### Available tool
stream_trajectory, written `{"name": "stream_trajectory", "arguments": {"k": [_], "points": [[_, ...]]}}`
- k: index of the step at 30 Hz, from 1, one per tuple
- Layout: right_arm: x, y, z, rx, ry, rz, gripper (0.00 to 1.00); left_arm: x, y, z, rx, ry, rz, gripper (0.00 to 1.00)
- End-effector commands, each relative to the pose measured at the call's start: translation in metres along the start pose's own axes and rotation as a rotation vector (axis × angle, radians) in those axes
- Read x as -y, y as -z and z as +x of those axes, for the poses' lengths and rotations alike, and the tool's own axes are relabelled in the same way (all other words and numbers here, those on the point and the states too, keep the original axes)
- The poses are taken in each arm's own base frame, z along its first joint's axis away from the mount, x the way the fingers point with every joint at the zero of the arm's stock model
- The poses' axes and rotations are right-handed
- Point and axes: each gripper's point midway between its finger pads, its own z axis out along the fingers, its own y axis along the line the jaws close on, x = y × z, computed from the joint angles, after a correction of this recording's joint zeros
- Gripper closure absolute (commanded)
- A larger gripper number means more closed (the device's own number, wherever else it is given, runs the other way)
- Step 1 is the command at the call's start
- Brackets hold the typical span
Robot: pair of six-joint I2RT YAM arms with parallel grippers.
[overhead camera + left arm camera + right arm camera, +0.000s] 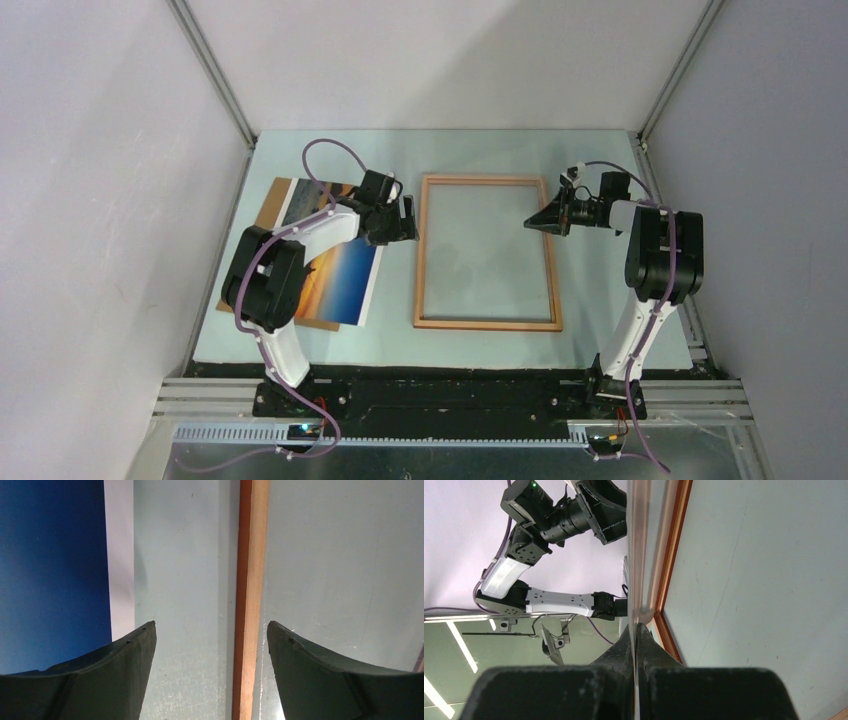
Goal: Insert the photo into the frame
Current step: Move the photo frame to the center of the board, then place the photo frame item in the photo frame.
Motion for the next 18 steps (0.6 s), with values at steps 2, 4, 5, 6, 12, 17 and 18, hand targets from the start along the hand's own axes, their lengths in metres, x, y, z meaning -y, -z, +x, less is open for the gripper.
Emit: {"name": "stream_trajectory", "arguments": {"k": [2,4,5,6,12,17,18], "points": [[-0.009,-0.004,-0.008,0.001,0.040,-0.031,1.00,0.014,0.022,-0.032,0.101,-0.025,0.034,0.15],[-0.008,-0.005,-0.008,0.001,0.038,-0.030,1.00,0.014,0.022,-0.033,0.103,-0.024,0.036,0.15],[-0.007,-0.005,-0.008,0.001,0.036,-0.028,1.00,0.014,0.022,-0.033,0.104,-0.023,0.038,0.15],[-0.006,-0.006,-0.007,0.001,0.036,-0.026,1.00,0.014,0.022,-0.032,0.103,-0.024,0.037,0.15],[-0.002,-0.010,-0.005,-0.005,0.028,-0.018,1.00,0.015,0.022,-0.032,0.102,-0.021,0.043,0.15],[0.001,-0.011,-0.003,-0.001,0.025,-0.009,1.00,0.016,0.022,-0.031,0.098,-0.019,0.048,0.15],[0.001,-0.010,-0.002,0.000,0.023,-0.008,1.00,0.016,0.021,-0.031,0.098,-0.019,0.048,0.15]]}}
